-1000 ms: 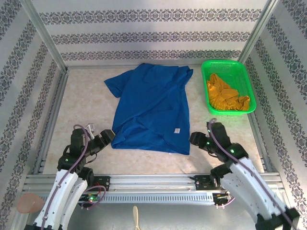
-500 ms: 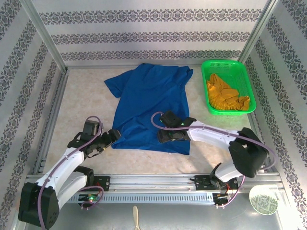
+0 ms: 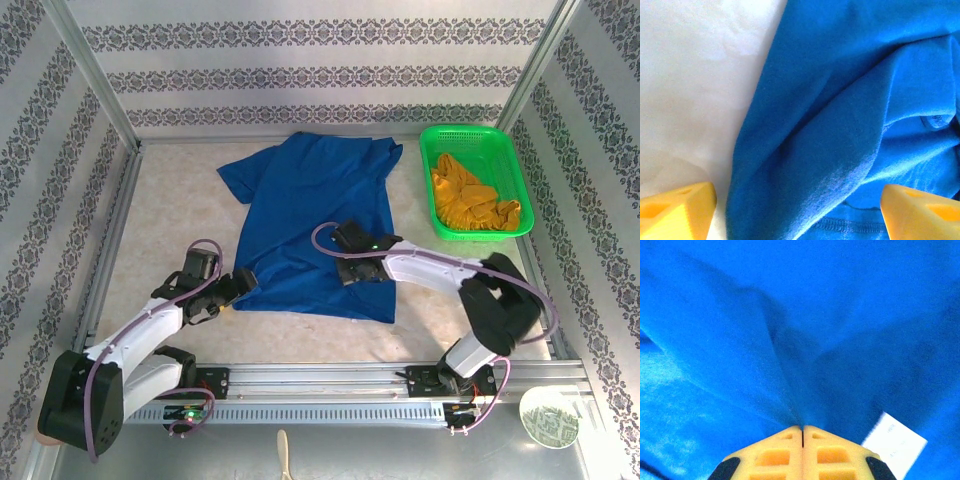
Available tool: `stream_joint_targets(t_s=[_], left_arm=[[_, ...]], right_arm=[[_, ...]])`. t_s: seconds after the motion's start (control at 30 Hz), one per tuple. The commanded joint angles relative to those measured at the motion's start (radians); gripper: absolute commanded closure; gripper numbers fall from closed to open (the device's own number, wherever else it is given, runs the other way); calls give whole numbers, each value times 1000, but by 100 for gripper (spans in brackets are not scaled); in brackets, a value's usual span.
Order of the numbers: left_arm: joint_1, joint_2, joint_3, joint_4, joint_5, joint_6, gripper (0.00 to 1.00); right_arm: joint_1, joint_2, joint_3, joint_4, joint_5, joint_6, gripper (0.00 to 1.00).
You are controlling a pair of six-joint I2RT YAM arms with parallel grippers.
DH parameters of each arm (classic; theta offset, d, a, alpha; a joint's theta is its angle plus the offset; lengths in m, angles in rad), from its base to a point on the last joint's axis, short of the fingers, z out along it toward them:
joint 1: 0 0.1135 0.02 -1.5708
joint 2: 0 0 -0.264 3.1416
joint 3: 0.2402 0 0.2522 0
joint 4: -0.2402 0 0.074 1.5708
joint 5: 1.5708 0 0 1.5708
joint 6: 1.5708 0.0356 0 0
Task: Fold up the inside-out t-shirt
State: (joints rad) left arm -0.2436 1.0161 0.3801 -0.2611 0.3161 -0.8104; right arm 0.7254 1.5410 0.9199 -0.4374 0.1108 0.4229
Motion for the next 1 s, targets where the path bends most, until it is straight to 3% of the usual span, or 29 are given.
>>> stream_joint_targets(t_s=[0.0, 0.3, 0.4, 0.57, 0.8, 0.87, 0.97], left_arm=[[-16, -4, 38, 26, -18, 30, 14], [-31, -44, 81, -36, -7, 49, 13], [-53, -46, 76, -35, 2, 42, 13], [-129, 1, 71, -8, -17, 24, 12], [-245, 188, 93, 94, -66, -3, 14], [-282, 247, 113, 102, -88, 1, 21], [-319, 309, 131, 99, -123, -3, 60]], right_arm=[[-15, -187, -43, -36, 17, 17, 100], [-96, -740, -277, -286, 82, 204, 100], [-159, -856, -409, -327, 36, 294, 100], [-154, -926, -515, -296, -2, 414, 100], [-139, -905, -536, -257, 2, 430, 100], [-139, -895, -530, -248, 4, 430, 100], [-140, -893, -525, -246, 13, 435, 100]])
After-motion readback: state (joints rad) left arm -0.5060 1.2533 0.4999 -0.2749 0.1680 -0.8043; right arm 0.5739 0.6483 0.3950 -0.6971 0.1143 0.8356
